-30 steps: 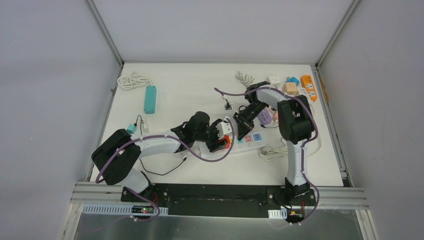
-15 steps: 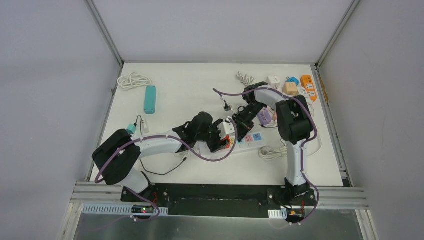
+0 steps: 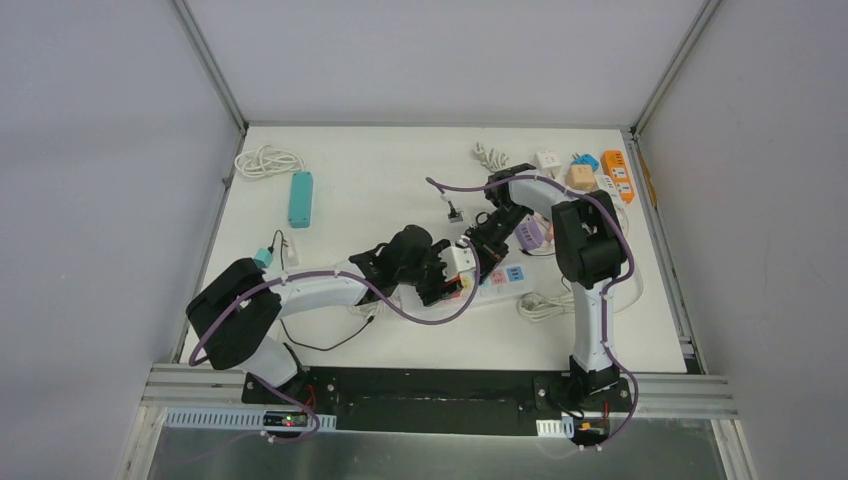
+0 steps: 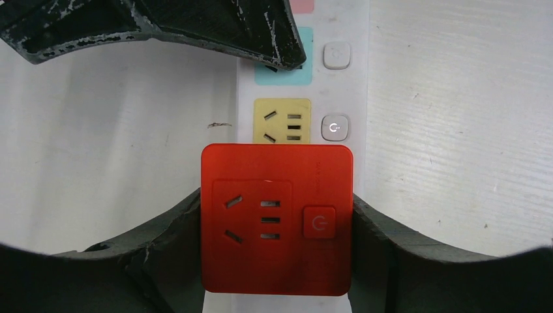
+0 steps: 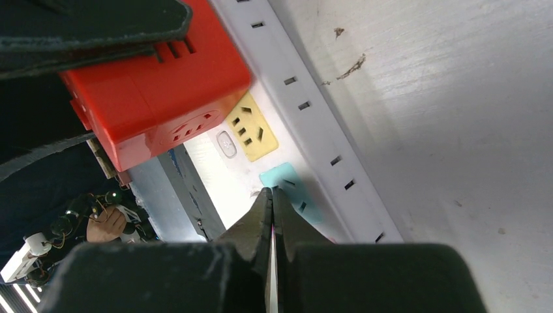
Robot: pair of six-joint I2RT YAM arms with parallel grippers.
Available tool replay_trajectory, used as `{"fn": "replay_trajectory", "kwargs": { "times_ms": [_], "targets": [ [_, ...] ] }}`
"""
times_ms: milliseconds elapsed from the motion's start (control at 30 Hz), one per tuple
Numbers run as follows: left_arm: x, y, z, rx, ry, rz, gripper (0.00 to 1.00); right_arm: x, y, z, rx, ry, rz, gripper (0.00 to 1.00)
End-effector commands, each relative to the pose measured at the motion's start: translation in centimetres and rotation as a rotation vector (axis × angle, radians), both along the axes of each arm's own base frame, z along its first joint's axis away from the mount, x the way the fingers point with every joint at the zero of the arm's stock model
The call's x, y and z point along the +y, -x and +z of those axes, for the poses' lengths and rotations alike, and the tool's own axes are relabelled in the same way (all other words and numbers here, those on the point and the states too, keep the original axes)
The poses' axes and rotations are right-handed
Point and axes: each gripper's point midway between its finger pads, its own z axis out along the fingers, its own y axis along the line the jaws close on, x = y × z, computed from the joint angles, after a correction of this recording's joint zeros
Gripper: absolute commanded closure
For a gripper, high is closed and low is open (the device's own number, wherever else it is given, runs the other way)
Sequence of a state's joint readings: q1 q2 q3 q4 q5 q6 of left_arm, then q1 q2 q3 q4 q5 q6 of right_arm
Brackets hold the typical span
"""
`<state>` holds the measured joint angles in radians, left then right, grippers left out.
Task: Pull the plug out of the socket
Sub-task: Remove the plug from the socket.
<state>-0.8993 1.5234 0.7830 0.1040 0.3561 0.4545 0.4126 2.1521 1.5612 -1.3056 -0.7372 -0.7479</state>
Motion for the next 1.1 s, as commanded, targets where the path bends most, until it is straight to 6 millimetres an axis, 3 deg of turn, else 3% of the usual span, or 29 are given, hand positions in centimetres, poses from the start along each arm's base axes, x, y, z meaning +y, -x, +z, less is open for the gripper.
{"fn": "replay_trajectory", "kwargs": {
  "times_ms": [0,133,233,433,533,733,867,967,1067],
  "targets": [
    [1.8,0.6,-2.3,-0.035,-0.132,0.015,1.0,-1.6,-2.5,-4.0,-0.139,0.111,0.071,1.0],
    [1.5,0.3,-1.2,0.165,0.033,0.069,1.0,-1.7,-2.6,-4.0,-0.142,0.117,0.072,1.0],
    [1.6,-0.1,-1.7,0.201,0.043,0.089,1.0,-1.7,-2.5,-4.1,-0.141,0.121,0.072,1.0],
    [2.1,0.1,-2.6,-0.059,-0.128,0.053,1.0,-1.8,-2.7,-4.2,-0.146,0.132,0.069,1.0],
    [2.1,0.0,-2.1,-0.093,-0.135,0.07,1.0,-1.9,-2.7,-4.3,-0.147,0.136,0.071,1.0],
    [1.8,-0.6,-0.3,0.193,0.111,0.112,1.0,-1.9,-2.7,-4.4,-0.151,0.14,0.073,1.0],
    [2.5,-1.2,-0.8,0.125,0.09,0.126,1.0,-1.9,-2.7,-4.3,-0.149,0.14,0.073,1.0],
    [2.3,-0.1,-1.7,-0.069,-0.069,0.071,1.0,-2.0,-2.8,-4.4,-0.151,0.144,0.073,1.0],
    [2.3,-0.1,-1.9,-0.132,-0.145,0.067,1.0,-2.0,-2.7,-4.5,-0.15,0.147,0.073,1.0]
  ]
}}
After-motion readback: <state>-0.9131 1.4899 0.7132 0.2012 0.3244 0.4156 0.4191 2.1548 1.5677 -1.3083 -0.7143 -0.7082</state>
